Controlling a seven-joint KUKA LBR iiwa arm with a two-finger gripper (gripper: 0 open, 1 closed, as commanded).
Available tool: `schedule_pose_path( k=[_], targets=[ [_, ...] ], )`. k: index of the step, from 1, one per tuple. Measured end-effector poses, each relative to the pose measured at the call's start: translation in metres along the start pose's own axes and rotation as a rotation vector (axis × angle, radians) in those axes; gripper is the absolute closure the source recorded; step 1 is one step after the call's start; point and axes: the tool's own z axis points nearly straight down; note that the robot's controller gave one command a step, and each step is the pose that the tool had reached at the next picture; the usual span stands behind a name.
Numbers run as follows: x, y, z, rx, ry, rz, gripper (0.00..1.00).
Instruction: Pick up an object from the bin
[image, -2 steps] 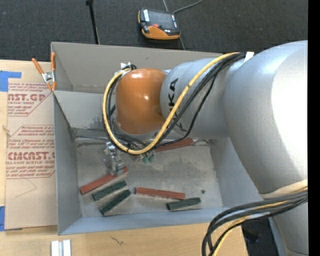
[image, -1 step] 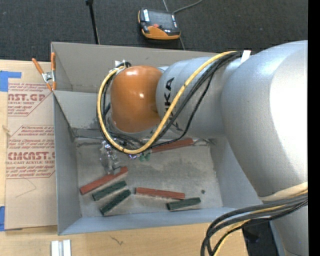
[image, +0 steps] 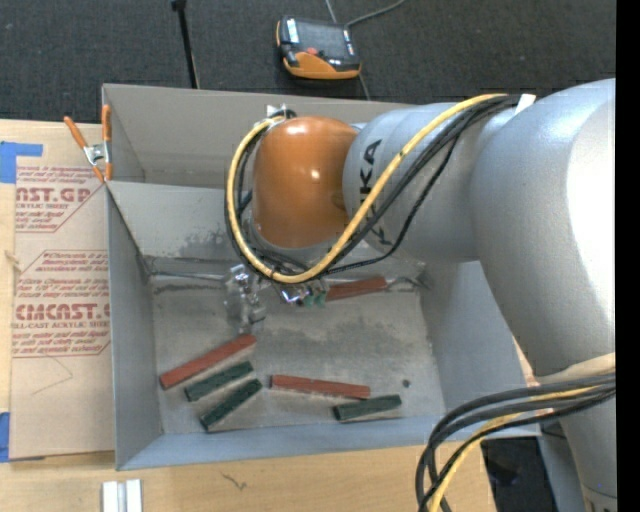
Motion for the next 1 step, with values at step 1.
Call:
schedule_pose_path(
  k=[1],
  targets=[
    [0.0071, -0.0206, 0.0012, 0.003, 0.003, -0.003, 1.00]
  ],
)
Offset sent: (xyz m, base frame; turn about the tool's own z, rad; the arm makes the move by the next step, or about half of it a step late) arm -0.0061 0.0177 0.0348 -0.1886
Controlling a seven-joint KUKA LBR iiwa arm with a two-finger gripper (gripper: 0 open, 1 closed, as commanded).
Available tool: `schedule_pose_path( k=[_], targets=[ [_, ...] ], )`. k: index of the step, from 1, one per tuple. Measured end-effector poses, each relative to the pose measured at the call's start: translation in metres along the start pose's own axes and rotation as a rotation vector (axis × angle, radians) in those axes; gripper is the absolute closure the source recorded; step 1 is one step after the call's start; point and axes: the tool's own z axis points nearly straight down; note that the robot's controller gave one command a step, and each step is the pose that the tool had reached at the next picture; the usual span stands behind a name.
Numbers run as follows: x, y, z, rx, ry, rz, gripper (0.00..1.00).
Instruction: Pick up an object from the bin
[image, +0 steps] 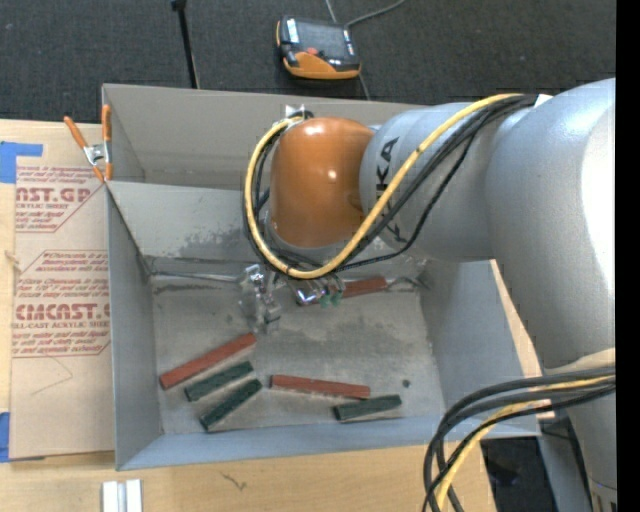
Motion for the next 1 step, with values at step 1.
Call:
schedule_pose_path(
  k=[1],
  targets=[
    [-0.0102, 0.0417, -0.0385, -0.002, -0.006, -0.188, 0.00]
  ],
)
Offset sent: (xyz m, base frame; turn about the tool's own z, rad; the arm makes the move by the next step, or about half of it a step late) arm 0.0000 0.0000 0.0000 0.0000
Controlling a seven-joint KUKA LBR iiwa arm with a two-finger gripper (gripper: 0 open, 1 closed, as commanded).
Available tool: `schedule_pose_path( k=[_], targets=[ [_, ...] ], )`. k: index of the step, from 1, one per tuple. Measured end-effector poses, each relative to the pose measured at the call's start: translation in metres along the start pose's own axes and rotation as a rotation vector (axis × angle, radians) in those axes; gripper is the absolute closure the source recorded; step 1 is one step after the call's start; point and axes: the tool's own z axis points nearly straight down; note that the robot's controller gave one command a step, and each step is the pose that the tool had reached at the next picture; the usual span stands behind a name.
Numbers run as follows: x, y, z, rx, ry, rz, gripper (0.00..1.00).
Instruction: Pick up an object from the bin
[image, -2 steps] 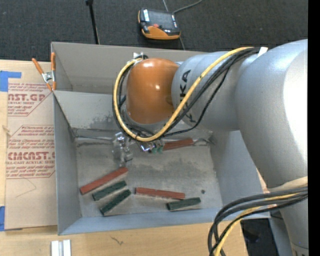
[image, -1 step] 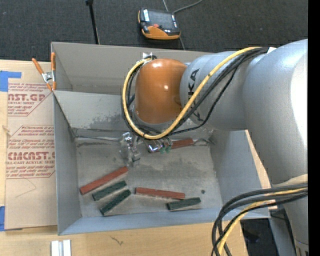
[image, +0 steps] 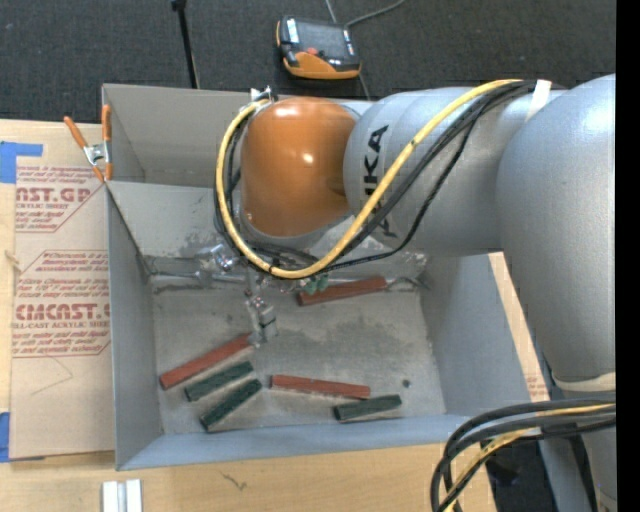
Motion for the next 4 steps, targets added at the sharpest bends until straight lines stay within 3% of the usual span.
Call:
schedule_pose_path(
  k=[1, 2, 3, 4],
  targets=[
    [0.001, -0.001, 0.002, -0.001, 0.003, 0.003, 0.00],
    [0.014, 0.009, 0.081, -0.002, 0.006, -0.164, 1.00],
    [0.014, 0.009, 0.081, -0.002, 0.006, -0.165, 1.00],
    [-0.002, -0.003, -0.081, 0.002, -0.002, -0.118, 1.00]
  ],
)
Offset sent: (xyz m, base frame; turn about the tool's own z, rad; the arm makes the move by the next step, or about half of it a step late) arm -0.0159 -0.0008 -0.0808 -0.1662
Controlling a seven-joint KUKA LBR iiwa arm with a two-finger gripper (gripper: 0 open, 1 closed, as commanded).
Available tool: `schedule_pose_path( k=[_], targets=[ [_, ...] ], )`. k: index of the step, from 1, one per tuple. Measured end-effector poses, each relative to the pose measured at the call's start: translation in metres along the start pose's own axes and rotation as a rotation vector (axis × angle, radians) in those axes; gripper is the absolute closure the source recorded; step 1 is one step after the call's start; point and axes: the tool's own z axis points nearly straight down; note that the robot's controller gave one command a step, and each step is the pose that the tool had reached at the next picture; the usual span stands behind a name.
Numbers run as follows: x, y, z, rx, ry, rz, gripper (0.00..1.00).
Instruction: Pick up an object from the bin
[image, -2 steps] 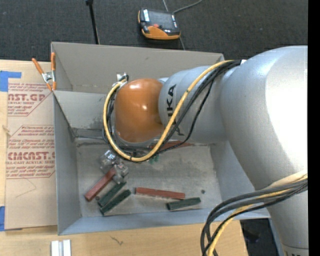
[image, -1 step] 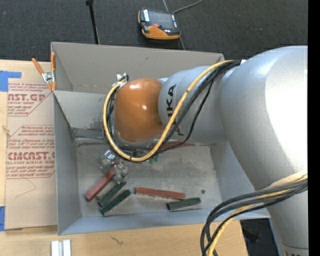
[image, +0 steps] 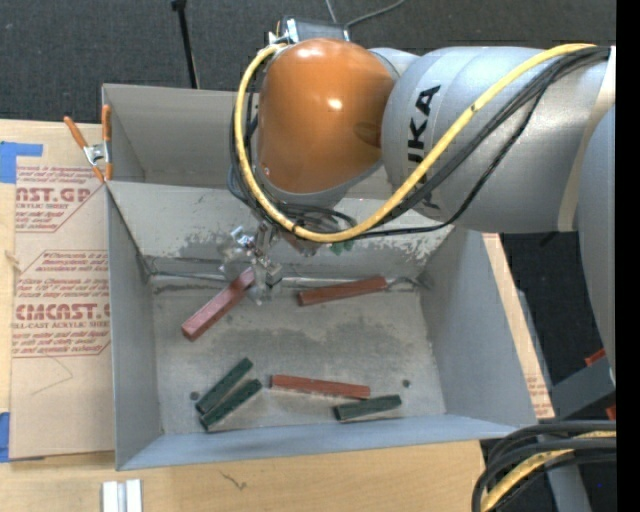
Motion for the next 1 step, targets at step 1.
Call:
schedule_pose_path(
  k=[1],
  targets=[
    [0.0011, 0.0008, 0.0026, -0.003, 0.005, 0.000, 1.00]
  ],
)
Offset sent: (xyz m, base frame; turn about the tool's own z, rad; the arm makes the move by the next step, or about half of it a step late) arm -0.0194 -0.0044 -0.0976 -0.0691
